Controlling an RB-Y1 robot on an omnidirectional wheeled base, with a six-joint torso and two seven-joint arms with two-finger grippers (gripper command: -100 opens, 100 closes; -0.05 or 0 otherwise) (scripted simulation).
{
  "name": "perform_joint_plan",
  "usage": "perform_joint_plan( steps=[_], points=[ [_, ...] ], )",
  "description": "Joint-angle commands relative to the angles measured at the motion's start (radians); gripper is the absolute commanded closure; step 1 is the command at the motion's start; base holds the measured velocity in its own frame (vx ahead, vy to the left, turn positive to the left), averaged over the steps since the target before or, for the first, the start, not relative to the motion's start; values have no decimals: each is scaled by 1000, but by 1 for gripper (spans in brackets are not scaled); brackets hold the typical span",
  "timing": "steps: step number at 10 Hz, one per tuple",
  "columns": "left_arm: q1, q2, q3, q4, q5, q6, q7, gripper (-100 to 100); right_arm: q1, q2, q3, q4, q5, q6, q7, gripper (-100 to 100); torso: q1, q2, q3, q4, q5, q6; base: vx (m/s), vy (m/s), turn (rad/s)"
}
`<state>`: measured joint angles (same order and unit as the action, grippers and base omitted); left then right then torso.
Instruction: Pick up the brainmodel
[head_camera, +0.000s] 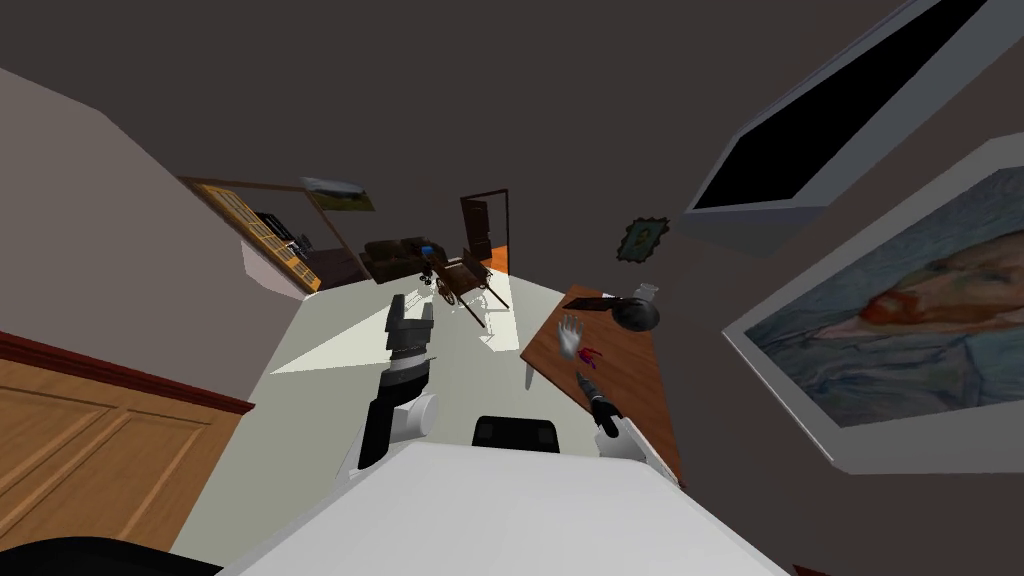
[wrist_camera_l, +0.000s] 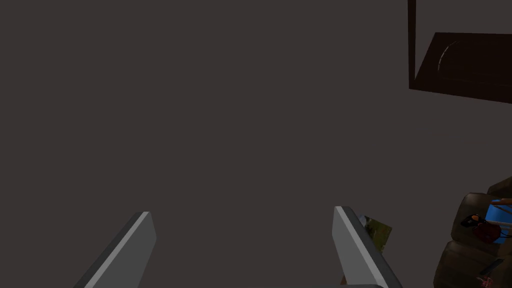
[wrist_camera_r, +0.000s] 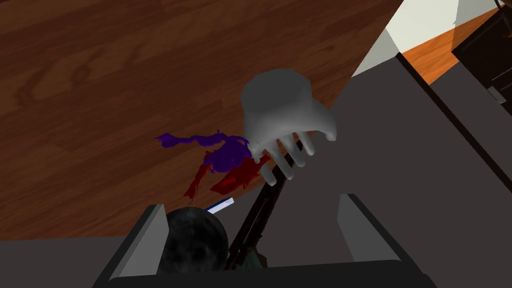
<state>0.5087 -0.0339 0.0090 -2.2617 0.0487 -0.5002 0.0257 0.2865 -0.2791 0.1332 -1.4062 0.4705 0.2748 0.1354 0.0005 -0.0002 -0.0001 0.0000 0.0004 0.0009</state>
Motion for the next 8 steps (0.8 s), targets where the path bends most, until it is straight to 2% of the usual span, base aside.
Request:
perform_joint_plan(
  steps=[1,2,3,4,5,6,7,8],
  points=[
    [0,0,0,0,0,0,0,0,-13,-3,12,50,40,50,33,-100,0,0,0,0,0,0,24,27,229],
    [0,0,0,0,0,0,0,0,-13,-3,12,73,40,62,33,-100,0,-1,0,0,0,-1,21,20,101],
    [0,0,0,0,0,0,0,0,-31,-9,20,123,71,86,59,-100,0,-1,0,0,0,0,19,33,201],
    [0,0,0,0,0,0,0,0,-31,-9,20,142,71,107,59,-100,1,-1,0,0,0,-1,18,24,114],
    [0,0,0,0,0,0,0,0,-50,-15,28,177,103,142,86,-100,0,0,0,0,0,0,24,31,191],
    [0,0,0,0,0,0,0,0,-50,-15,28,209,103,152,86,-100,1,-1,0,0,0,0,22,20,127],
    [0,0,0,0,0,0,0,0,-68,-19,35,260,133,176,112,-100,0,-1,0,0,0,0,21,26,230],
    [0,0,0,0,0,0,0,0,-68,-19,35,275,133,195,112,-100,0,-1,0,0,0,0,21,15,95]
  ],
)
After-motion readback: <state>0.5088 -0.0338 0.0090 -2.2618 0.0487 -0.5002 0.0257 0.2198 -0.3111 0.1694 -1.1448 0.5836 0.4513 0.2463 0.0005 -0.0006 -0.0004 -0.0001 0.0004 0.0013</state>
